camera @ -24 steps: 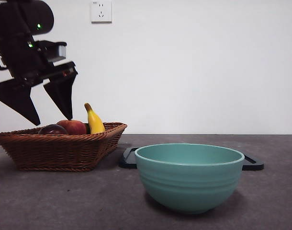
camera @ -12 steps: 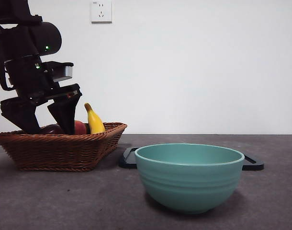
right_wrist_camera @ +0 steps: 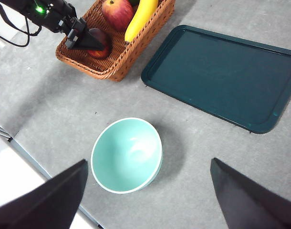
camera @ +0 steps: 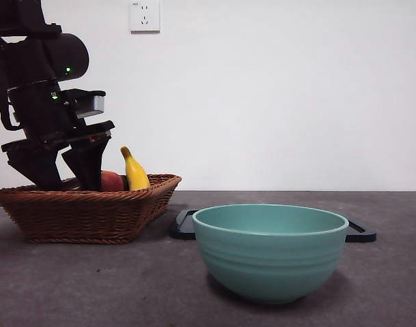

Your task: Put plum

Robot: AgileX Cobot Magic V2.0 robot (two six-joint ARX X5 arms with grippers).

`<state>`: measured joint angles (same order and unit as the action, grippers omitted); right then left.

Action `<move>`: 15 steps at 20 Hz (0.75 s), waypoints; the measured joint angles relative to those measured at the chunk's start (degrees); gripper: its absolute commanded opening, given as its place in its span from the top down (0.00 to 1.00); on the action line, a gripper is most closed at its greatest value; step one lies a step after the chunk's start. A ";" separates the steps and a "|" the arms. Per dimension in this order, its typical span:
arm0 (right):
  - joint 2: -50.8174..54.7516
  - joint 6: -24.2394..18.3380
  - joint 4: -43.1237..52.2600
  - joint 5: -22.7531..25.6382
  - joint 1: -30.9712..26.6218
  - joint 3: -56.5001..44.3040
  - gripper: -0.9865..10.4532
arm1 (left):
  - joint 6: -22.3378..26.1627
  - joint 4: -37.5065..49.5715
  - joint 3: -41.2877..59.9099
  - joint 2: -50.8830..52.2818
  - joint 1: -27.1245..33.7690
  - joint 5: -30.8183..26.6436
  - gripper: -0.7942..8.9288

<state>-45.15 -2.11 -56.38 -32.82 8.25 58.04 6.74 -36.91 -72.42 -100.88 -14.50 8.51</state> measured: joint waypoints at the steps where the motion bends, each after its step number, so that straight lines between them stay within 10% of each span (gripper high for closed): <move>1: 0.00 0.00 0.00 0.00 0.00 0.00 0.55 | -0.04 -0.44 -0.15 1.01 0.00 0.50 0.67; 15: 0.00 0.00 0.00 0.00 0.00 0.00 0.55 | -1.53 -6.29 -1.46 25.77 -19.63 10.78 0.67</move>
<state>-45.15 -2.11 -56.38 -32.82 8.25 58.04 5.21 -43.20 -73.89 -75.11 -34.13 19.29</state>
